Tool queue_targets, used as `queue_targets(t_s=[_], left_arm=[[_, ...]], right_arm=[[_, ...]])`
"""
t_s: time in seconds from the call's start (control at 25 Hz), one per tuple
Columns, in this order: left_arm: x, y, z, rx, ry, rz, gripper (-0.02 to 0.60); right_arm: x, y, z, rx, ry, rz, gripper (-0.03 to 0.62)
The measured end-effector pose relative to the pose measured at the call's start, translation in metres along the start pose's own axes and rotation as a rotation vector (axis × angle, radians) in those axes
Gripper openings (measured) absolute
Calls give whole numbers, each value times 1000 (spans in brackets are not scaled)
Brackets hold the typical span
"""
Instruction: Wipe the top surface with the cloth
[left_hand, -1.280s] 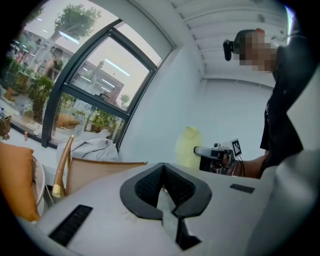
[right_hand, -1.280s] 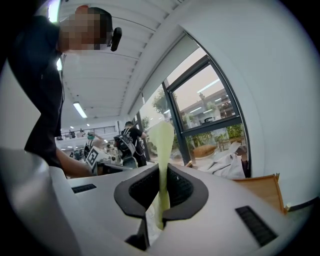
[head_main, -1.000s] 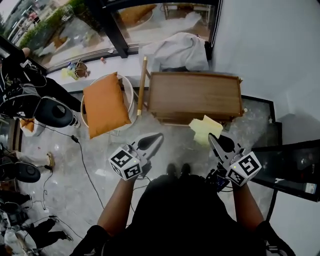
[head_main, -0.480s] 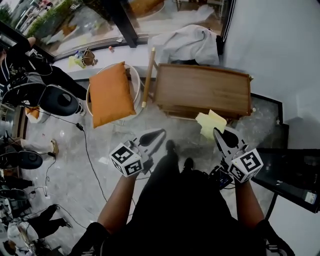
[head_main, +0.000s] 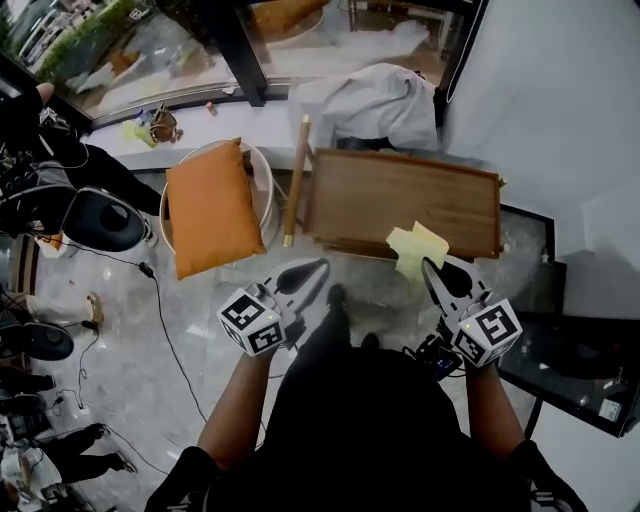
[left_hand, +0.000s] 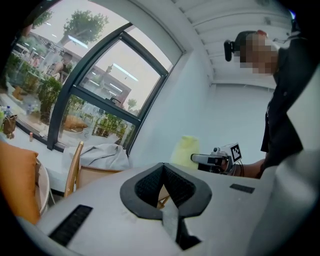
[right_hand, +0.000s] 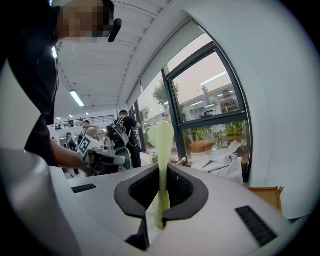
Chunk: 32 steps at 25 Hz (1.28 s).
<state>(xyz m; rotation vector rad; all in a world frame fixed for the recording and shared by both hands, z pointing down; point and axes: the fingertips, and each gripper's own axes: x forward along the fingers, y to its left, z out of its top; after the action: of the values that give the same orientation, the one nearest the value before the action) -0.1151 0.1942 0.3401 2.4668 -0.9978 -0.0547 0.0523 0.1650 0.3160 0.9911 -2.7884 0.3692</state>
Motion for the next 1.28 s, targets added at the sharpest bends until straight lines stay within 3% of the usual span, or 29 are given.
queue_targets(t_s=[0.36,0.56,0.8,1.0,1.28], left_arm=[[28,80,48,-10,-41,-71,8],[43,108,47,-67,-7,-140,8],[63,108,36,-116,18,-182,8],[81,119,37,-100,41,-148,8],[110,132,67,-36,26,-12,8]], right_arm=[[68,-33,34,-16,43,-98,32],[104,-38,40,33,58,-134,32],[114,-47,32,48,115,-155,32],[131,-71,35,44,111,-108,32],[150,-114,45,38,82,21,32]])
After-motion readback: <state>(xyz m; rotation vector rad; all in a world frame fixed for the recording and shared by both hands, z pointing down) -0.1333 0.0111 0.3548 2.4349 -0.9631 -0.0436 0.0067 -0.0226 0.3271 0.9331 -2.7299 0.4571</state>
